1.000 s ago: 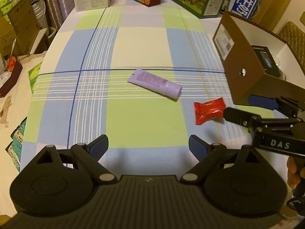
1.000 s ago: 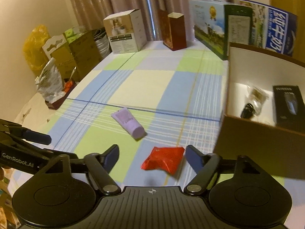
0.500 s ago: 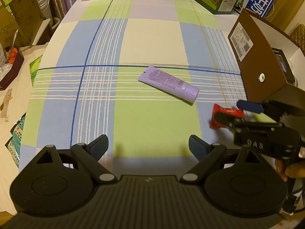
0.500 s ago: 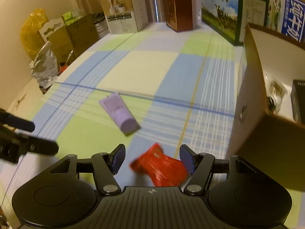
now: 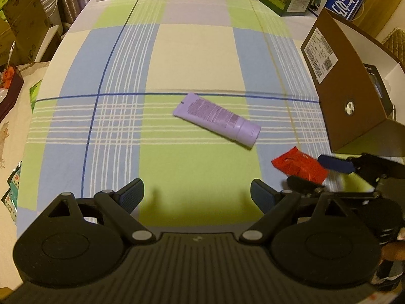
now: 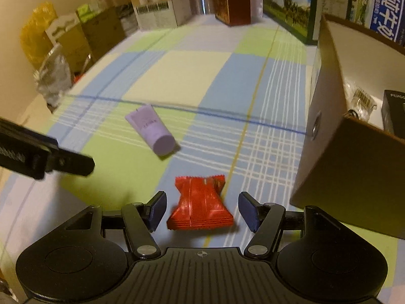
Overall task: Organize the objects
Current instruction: 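Grasp the red snack packet with the right tool while the left tool grasps the lilac tube, then lift and carry the red packet and lilac tube over the brown box, then lower packet and tube into the brown box and open both tools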
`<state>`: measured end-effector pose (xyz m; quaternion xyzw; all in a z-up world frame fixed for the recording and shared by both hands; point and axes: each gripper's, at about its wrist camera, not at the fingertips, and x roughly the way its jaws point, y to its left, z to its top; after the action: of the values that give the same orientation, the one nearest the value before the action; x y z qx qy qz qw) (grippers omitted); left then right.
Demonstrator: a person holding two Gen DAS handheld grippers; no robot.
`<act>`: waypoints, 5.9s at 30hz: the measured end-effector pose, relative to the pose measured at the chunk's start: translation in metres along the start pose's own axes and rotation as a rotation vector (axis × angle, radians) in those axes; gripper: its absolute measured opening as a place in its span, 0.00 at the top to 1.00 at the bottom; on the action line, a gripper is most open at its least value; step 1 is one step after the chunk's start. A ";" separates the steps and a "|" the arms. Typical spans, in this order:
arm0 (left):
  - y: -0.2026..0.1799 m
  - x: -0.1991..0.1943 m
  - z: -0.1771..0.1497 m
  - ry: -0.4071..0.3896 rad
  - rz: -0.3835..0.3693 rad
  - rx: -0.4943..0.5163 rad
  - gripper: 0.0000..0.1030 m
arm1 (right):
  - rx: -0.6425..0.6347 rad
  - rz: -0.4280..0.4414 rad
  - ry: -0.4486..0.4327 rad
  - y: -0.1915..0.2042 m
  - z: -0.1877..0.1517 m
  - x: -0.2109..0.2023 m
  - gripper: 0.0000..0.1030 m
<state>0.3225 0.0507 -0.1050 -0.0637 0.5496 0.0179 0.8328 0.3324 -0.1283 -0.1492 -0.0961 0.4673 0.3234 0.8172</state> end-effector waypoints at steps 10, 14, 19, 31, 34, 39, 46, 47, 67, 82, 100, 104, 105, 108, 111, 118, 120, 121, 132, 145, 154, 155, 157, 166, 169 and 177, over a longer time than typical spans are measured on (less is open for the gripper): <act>-0.009 0.018 0.030 -0.031 -0.044 -0.047 0.13 | 0.205 -0.065 -0.110 -0.012 0.016 -0.013 0.53; -0.014 0.032 0.043 -0.034 -0.051 -0.061 0.13 | 0.264 -0.091 -0.173 -0.015 0.024 -0.019 0.53; -0.022 0.056 0.056 -0.022 -0.029 -0.053 0.13 | 0.251 -0.095 -0.128 -0.014 0.023 -0.016 0.53; 0.007 0.066 0.041 -0.002 -0.008 -0.015 0.36 | 0.210 -0.086 -0.011 -0.019 0.004 -0.008 0.42; 0.018 0.064 0.040 -0.001 0.000 0.004 0.38 | 0.185 -0.089 -0.020 -0.016 0.004 -0.009 0.37; 0.018 0.063 0.046 -0.029 -0.017 0.035 0.47 | 0.145 -0.091 -0.009 -0.014 0.009 -0.002 0.37; -0.001 0.067 0.045 -0.024 -0.022 0.093 0.73 | 0.073 -0.088 0.010 -0.010 0.010 0.004 0.65; -0.002 0.066 0.043 -0.024 -0.023 0.089 0.73 | 0.068 -0.088 0.014 -0.009 0.009 0.004 0.67; -0.036 0.018 -0.051 0.064 -0.134 0.187 0.73 | 0.093 -0.051 0.099 -0.018 -0.047 -0.046 0.70; -0.068 0.018 -0.064 0.076 -0.078 0.234 0.66 | 0.070 -0.065 0.108 -0.011 -0.062 -0.057 0.65; -0.074 0.002 -0.069 0.037 -0.074 0.182 0.73 | 0.110 -0.048 0.058 -0.027 -0.075 -0.086 0.72; -0.077 -0.005 -0.066 0.017 -0.080 0.176 0.73 | 0.117 -0.046 0.032 -0.030 -0.075 -0.097 0.72; -0.077 -0.008 -0.066 0.010 -0.081 0.175 0.73 | 0.119 -0.045 0.026 -0.032 -0.074 -0.099 0.72; -0.080 -0.015 -0.062 -0.013 -0.086 0.174 0.73 | 0.124 -0.046 0.002 -0.035 -0.072 -0.108 0.72; -0.084 -0.025 -0.058 -0.041 -0.096 0.174 0.73 | 0.133 -0.044 -0.025 -0.038 -0.068 -0.117 0.72; -0.097 -0.048 -0.049 -0.101 -0.128 0.180 0.73 | 0.146 -0.038 -0.093 -0.046 -0.058 -0.138 0.72; -0.101 -0.054 -0.046 -0.117 -0.136 0.183 0.73 | 0.154 -0.035 -0.110 -0.049 -0.056 -0.143 0.72; -0.103 -0.057 -0.044 -0.124 -0.140 0.186 0.73 | 0.156 -0.034 -0.117 -0.051 -0.054 -0.145 0.72; -0.136 -0.073 -0.016 -0.190 -0.187 0.221 0.73 | 0.186 -0.044 -0.194 -0.074 -0.042 -0.175 0.72; -0.197 -0.070 0.026 -0.249 -0.222 0.291 0.73 | 0.241 -0.147 -0.298 -0.142 -0.019 -0.209 0.72; -0.235 -0.050 0.056 -0.245 -0.221 0.308 0.73 | 0.268 -0.200 -0.330 -0.196 -0.003 -0.215 0.72; -0.239 -0.047 0.059 -0.243 -0.220 0.309 0.73 | 0.270 -0.202 -0.330 -0.202 -0.001 -0.213 0.72; -0.246 -0.041 0.065 -0.237 -0.214 0.314 0.73 | 0.277 -0.207 -0.327 -0.213 0.004 -0.210 0.72; -0.272 -0.009 0.094 -0.198 -0.181 0.311 0.73 | 0.286 -0.203 -0.296 -0.253 0.020 -0.188 0.72; -0.279 0.004 0.104 -0.181 -0.172 0.308 0.73 | 0.293 -0.197 -0.284 -0.266 0.025 -0.180 0.72; -0.295 0.038 0.126 -0.137 -0.151 0.306 0.73 | 0.299 -0.186 -0.258 -0.290 0.038 -0.160 0.72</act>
<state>0.4825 -0.2278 -0.0654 0.0240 0.4817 -0.1240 0.8672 0.4816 -0.4052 -0.0384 0.0255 0.3909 0.1833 0.9016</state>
